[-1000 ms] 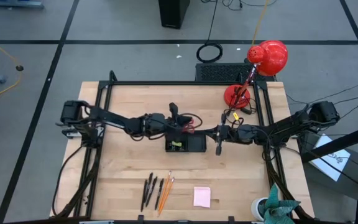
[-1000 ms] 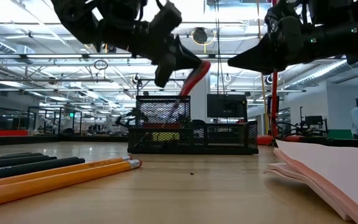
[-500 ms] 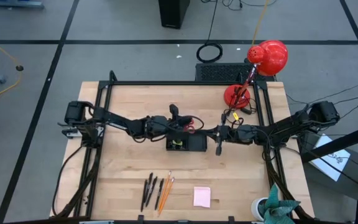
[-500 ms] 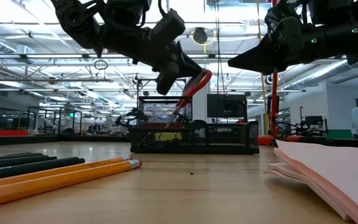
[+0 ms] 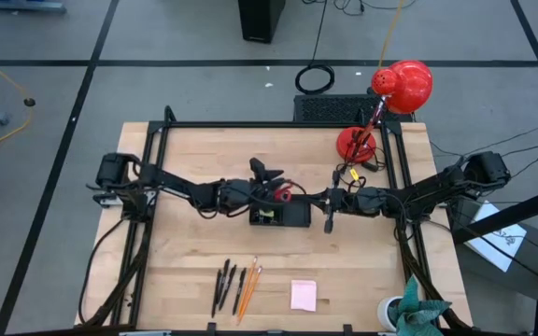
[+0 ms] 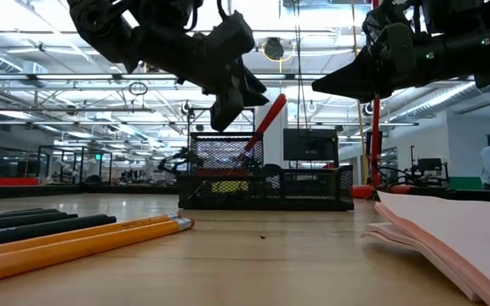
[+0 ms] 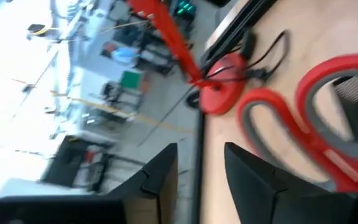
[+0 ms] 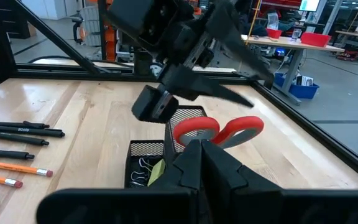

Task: Pick and place office supplies into organizer
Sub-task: Put the black pen into the black desk organizer

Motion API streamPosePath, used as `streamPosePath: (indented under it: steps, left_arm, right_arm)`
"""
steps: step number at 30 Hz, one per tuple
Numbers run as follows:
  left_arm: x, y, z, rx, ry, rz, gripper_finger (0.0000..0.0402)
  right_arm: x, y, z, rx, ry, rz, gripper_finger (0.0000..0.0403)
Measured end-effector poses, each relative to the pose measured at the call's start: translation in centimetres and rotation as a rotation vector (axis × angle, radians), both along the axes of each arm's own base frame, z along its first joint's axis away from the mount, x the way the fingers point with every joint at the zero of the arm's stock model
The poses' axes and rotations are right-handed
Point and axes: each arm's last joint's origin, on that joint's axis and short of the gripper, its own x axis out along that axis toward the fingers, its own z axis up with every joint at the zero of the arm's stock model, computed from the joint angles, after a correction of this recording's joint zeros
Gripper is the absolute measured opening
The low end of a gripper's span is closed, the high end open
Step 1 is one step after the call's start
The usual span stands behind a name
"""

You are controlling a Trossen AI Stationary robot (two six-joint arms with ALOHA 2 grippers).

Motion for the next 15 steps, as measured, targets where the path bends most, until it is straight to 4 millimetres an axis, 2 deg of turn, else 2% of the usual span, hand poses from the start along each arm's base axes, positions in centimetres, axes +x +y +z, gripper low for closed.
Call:
streamPosePath:
  steps: [4,8,11,15]
  left_arm:
    - [-0.4,-1.8,1.0,0.134,0.018,0.04,0.0149]
    - [-1.5,-4.4,3.4,0.177,-0.025,0.047,0.0148]
    - [-3.1,-6.6,5.6,0.165,-0.082,0.072,0.0148]
    - [-6.2,-9.6,8.0,0.067,-0.116,0.047,0.0148]
  right_arm:
    - [0.0,0.0,0.0,0.0,0.0,0.0,0.0004]
    - [0.0,0.0,0.0,0.001,-0.001,0.0,0.0004]
    - [0.0,0.0,0.0,0.0,0.0,0.0,0.0004]
    - [0.0,0.0,0.0,0.0,0.0,0.0,0.0004]
